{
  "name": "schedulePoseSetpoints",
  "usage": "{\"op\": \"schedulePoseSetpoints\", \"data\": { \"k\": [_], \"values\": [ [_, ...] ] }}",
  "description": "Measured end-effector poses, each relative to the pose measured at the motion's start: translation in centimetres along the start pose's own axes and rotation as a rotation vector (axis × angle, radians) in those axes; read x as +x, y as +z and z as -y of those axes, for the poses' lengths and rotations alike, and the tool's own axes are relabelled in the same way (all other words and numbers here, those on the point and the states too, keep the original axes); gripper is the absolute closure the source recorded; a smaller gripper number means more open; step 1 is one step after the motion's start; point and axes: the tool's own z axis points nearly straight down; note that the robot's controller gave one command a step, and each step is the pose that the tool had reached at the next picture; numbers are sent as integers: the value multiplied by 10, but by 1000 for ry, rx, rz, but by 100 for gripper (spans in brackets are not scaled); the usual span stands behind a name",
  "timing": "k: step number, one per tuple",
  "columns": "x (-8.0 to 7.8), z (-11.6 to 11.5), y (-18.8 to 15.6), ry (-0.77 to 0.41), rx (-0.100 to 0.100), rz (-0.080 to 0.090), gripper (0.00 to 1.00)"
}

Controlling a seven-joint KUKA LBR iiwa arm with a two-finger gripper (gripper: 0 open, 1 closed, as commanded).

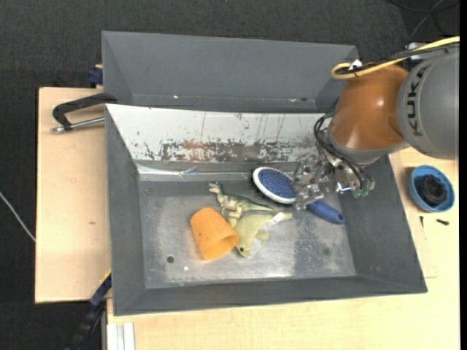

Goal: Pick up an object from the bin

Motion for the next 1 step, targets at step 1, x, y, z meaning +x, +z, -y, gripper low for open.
{"op": "schedulePoseSetpoints", "data": {
  "k": [1],
  "values": [
    [0, 0, 0, 0, 0, 0, 100]
  ]
}}
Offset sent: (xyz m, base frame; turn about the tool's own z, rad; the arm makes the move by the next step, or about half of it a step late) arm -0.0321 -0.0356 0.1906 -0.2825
